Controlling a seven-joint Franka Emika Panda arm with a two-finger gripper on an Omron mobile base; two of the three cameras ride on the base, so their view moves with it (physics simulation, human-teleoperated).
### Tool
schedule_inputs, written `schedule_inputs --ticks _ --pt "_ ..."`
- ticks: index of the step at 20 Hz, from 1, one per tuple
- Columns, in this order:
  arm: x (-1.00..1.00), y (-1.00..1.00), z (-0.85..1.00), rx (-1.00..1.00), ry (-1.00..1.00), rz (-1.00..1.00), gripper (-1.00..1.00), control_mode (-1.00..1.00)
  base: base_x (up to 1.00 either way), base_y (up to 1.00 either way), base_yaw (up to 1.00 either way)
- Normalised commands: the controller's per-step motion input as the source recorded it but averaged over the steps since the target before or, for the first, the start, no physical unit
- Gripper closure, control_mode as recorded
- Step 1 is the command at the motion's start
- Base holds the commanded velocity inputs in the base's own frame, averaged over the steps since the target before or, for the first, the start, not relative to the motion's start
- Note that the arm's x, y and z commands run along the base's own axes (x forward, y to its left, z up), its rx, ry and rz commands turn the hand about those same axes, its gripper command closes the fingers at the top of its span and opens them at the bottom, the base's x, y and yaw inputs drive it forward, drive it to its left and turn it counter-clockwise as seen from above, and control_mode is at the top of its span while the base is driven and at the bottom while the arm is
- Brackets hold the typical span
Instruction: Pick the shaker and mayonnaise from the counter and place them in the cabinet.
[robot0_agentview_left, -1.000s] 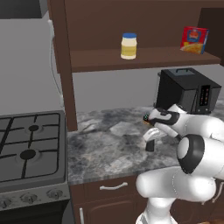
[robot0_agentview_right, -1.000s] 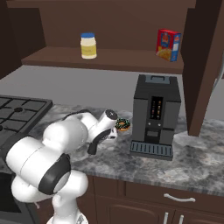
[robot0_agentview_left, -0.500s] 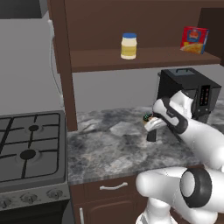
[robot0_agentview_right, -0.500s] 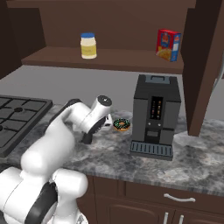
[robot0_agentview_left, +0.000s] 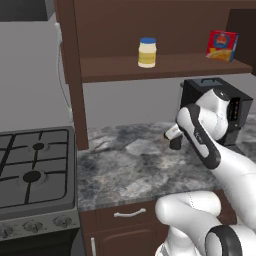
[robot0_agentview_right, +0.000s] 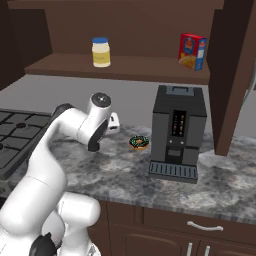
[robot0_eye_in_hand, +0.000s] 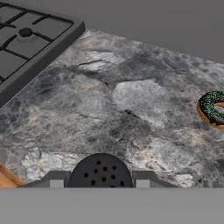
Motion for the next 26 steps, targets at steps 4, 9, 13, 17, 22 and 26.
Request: schedule_inputs --ticks 4,9,13,17,22,26 --pt "-0.18 0.0 0.71 -0.08 -0.09 -0.07 1.0 -1.0 0.0 0.0 0.0" --pt "-0.22 0.0 0.72 -0.12 -0.13 -0.12 1.0 -1.0 0.0 0.0 0.0" --pt "-0.2 0.0 0.82 -0.09 -0.2 -0.15 1.0 -1.0 0.0 0.0 0.0" --pt "-0.18 0.0 0.81 -0.06 -0.24 -0.15 1.0 -1.0 0.0 0.0 0.0" --pt "-0.09 0.0 0.71 -0.03 -0.24 -0.12 1.0 -1.0 0.0 0.0 0.0" --pt "-0.01 -0.01 0.65 0.0 -0.2 -0.08 1.0 -1.0 0.0 0.0 0.0"
